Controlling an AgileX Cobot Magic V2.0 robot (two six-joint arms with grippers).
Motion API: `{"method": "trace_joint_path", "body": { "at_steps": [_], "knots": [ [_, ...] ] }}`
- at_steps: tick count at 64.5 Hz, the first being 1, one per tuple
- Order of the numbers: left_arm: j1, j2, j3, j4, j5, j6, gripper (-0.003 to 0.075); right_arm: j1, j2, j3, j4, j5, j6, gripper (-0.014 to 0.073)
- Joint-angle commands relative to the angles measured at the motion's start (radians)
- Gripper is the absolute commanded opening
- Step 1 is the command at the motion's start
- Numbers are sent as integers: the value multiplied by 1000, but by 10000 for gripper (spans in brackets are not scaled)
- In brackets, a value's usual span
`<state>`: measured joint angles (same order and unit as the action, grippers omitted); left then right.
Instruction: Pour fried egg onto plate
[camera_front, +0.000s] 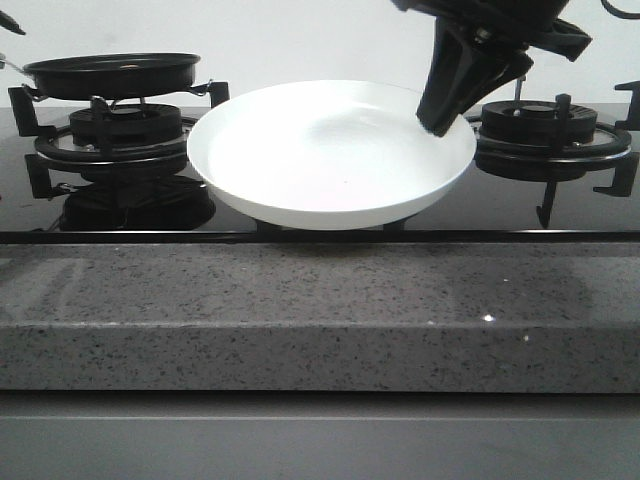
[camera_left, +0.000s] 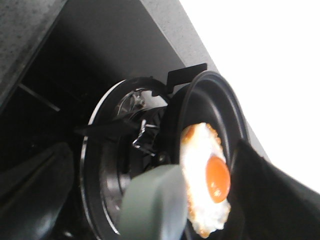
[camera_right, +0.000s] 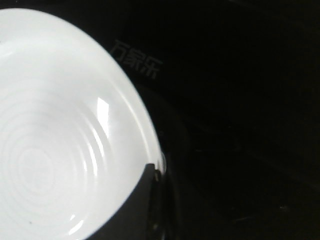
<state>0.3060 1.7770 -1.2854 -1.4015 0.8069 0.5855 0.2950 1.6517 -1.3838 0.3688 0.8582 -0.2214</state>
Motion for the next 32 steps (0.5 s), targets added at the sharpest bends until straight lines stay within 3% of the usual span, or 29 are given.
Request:
{"method": "trace_joint_path", "body": {
  "at_steps": [1, 6, 32],
  "knots": [
    [2, -44, -45, -68, 27, 5, 621, -2, -51, -22, 25, -37, -7, -61],
    [8, -44, -49, -70, 27, 5, 578, -2, -51, -22, 25, -37, -7, -61],
    [16, -44, -49, -70, 54, 5, 178, -2, -51, -22, 25, -37, -7, -61]
  ]
}}
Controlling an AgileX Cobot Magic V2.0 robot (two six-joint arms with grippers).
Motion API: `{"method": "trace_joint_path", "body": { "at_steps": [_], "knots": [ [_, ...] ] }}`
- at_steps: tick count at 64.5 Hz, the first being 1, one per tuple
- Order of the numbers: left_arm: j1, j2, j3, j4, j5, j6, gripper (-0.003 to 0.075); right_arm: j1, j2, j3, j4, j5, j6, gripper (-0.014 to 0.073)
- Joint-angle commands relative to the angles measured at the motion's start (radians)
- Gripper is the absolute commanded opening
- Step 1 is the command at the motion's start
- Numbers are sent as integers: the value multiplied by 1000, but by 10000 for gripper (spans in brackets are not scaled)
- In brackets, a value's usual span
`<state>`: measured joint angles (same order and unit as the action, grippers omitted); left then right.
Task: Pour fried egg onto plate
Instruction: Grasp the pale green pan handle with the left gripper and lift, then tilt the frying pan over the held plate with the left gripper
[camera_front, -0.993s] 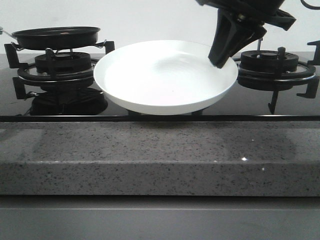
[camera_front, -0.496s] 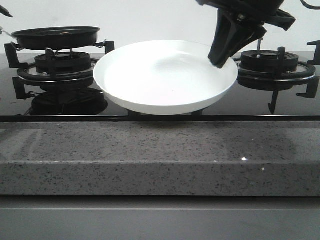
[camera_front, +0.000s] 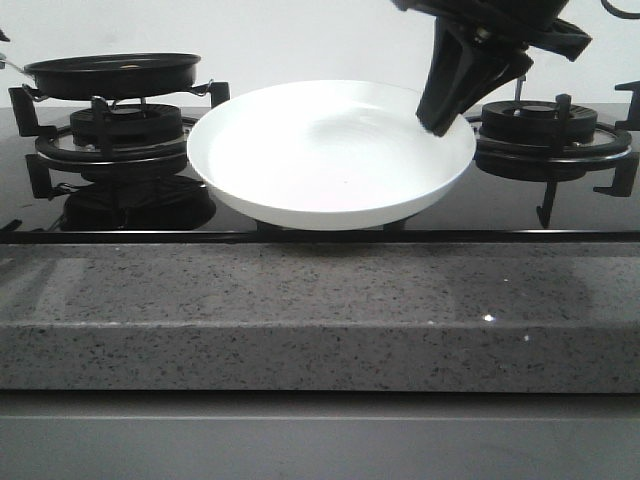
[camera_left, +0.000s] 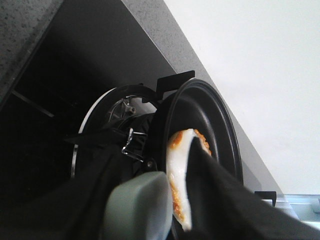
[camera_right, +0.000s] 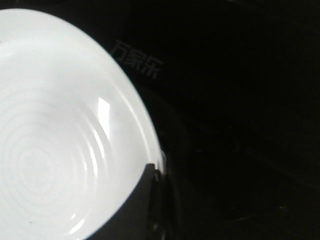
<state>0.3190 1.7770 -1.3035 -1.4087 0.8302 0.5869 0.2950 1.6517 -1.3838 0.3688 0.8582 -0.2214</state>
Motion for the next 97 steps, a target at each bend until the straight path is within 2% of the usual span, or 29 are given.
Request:
{"method": "trace_joint_path", "body": {
  "at_steps": [1, 12, 20, 37, 47, 59, 67, 78, 97],
  "knots": [
    [3, -44, -31, -63, 31, 3, 155, -2, -51, -22, 25, -37, -7, -61],
    [3, -44, -31, -63, 39, 3, -22, -2, -51, -22, 25, -37, -7, -61],
    [7, -44, -31, -111, 85, 3, -19, -2, -51, -22, 25, -37, -7, -61],
    [7, -44, -31, -359, 253, 26, -19, -2, -51, -22, 25, -37, -7, -61],
    [3, -62, -31, -390, 302, 40, -20, -2, -51, -22, 25, -37, -7, -61],
    [-9, -139, -31, -316, 288, 93, -20, -2, -51, -22, 25, -37, -7, -61],
    [-58, -208, -29, -241, 232, 116, -20, -2, -51, -22, 25, -37, -7, -61],
    [-169, -317, -29, -64, 71, 162, -20, -2, -51, -22, 25, -37, -7, -61],
    [-368, -479, -29, 221, -176, 163, -20, -2, -51, -22, 25, -37, -7, -61]
  ]
}}
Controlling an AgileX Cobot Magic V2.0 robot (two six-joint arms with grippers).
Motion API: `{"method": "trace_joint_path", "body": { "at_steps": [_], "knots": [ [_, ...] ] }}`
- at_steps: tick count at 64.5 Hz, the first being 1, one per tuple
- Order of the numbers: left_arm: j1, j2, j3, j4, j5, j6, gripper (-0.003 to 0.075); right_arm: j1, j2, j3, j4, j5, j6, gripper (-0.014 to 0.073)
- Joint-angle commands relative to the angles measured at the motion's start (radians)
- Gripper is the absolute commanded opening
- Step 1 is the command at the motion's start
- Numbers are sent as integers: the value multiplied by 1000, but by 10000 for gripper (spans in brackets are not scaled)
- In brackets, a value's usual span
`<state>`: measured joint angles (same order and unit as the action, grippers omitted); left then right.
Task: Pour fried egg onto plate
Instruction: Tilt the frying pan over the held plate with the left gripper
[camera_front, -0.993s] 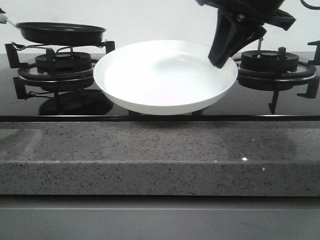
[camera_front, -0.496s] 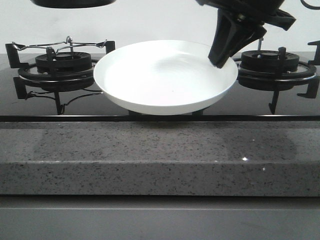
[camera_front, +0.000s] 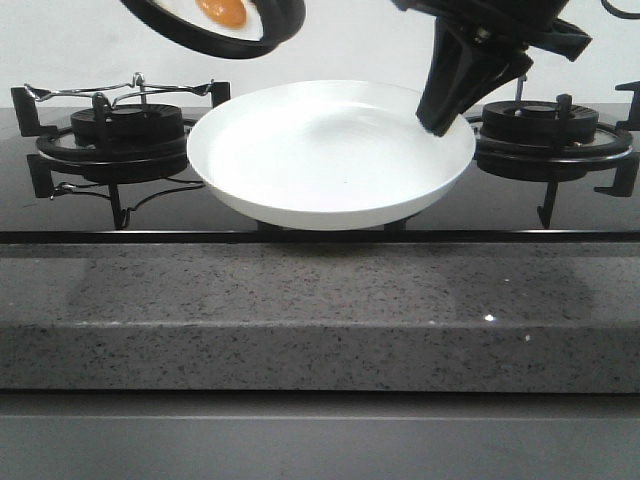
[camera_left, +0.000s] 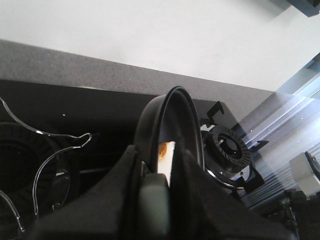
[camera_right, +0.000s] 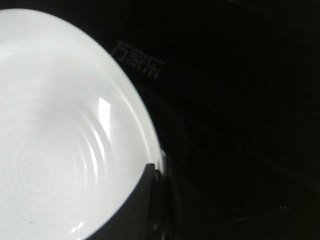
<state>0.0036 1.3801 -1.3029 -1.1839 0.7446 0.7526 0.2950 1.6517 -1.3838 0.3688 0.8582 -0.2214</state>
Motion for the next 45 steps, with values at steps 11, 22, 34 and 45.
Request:
{"method": "trace_joint_path", "body": {
  "at_steps": [11, 22, 34, 45],
  "knots": [
    [-175, -143, -29, 162, -174, -3, -20, -2, -51, -22, 25, -37, -7, -61],
    [-285, -161, -29, 279, -226, -3, -20, -2, -51, -22, 25, -37, -7, -61],
    [-390, -161, -28, 425, -308, -3, -20, -2, -51, -22, 25, -37, -7, -61],
    [-451, -161, -28, 499, -363, -3, -20, -2, -51, -22, 25, -37, -7, -61]
  ]
}}
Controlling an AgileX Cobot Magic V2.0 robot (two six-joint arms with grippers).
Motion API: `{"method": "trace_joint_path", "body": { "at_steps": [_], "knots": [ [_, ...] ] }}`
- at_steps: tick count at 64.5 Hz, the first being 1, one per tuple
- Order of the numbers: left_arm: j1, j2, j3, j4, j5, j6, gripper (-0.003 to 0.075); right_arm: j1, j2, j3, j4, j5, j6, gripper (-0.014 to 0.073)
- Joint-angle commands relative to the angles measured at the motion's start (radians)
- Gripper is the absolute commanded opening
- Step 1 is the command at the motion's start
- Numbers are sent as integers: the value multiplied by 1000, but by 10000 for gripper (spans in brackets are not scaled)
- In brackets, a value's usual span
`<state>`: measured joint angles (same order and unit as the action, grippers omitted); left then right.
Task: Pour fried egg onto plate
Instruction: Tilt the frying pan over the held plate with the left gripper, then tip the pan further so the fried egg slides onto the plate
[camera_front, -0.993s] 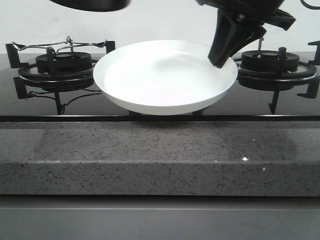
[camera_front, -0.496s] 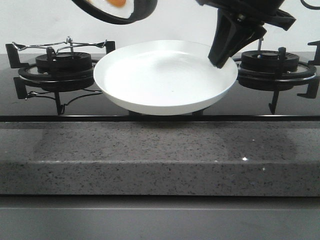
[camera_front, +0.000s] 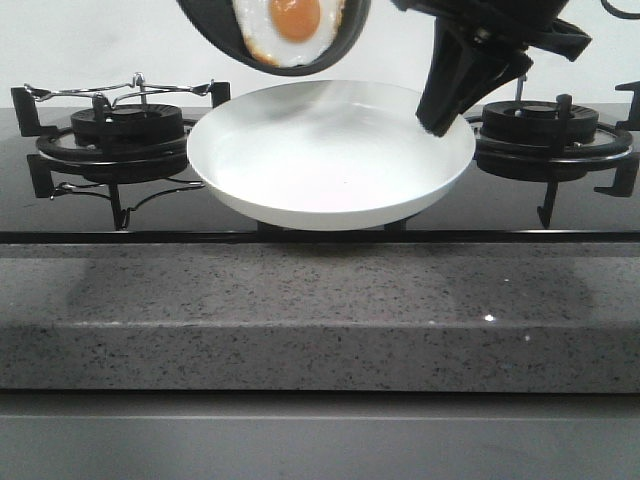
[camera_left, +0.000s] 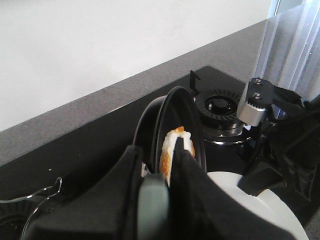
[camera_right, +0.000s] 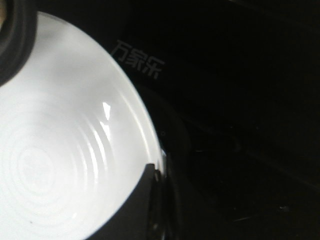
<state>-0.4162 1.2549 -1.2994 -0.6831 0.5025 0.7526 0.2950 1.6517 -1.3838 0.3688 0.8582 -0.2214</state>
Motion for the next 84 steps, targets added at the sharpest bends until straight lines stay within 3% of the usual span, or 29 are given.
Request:
{"method": "trace_joint_path", "body": {
  "at_steps": [1, 35, 48, 84],
  "knots": [
    [-35, -36, -31, 5, -123, -3, -20, -2, -51, -22, 25, -37, -7, -61],
    [-103, -38, -31, 162, -143, -4, -20, -2, -51, -22, 25, -37, -7, -61],
    [-174, -44, -31, 263, -165, -4, -20, -2, -51, -22, 25, -37, -7, -61],
    [-189, -44, -31, 282, -183, -47, -20, -2, -51, -22, 25, -37, -7, -61]
  ]
}}
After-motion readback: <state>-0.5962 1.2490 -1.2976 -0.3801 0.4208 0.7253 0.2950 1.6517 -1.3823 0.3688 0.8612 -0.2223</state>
